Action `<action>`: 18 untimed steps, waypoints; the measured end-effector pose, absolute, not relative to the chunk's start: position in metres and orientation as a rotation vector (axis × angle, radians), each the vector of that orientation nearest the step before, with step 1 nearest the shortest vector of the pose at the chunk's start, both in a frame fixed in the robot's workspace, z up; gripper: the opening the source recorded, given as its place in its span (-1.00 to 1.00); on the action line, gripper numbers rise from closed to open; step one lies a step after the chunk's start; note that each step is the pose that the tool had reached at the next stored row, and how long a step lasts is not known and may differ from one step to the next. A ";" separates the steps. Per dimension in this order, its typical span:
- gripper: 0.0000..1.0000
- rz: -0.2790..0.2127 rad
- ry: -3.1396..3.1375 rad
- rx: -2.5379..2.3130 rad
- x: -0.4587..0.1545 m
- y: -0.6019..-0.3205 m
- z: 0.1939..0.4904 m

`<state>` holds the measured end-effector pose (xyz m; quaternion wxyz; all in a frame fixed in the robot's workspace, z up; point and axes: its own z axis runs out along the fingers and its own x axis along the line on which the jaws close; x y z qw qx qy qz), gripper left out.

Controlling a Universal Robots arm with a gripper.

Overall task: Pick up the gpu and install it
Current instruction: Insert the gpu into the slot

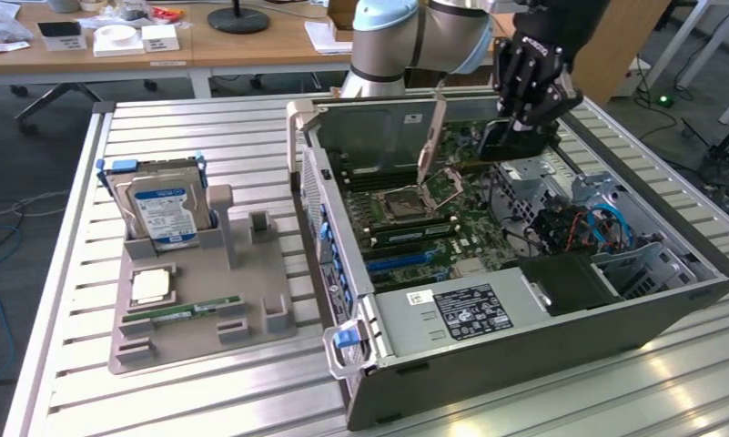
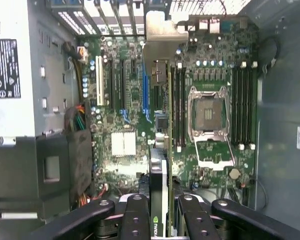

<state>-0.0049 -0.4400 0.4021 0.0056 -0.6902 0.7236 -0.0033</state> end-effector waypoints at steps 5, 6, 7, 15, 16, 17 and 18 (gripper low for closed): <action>-0.47 -0.011 2.264 -2.160 -0.013 -0.441 0.402; -0.47 -0.011 2.265 -2.160 -0.015 -0.441 0.402; -0.47 -0.011 2.265 -2.160 -0.016 -0.441 0.402; -0.47 -0.011 2.277 -2.147 -0.019 -0.442 0.401; -0.47 -0.011 2.279 -2.145 -0.019 -0.442 0.401; -0.47 -0.011 2.279 -2.145 -0.019 -0.442 0.401; -0.47 -0.011 2.279 -2.145 -0.019 -0.442 0.401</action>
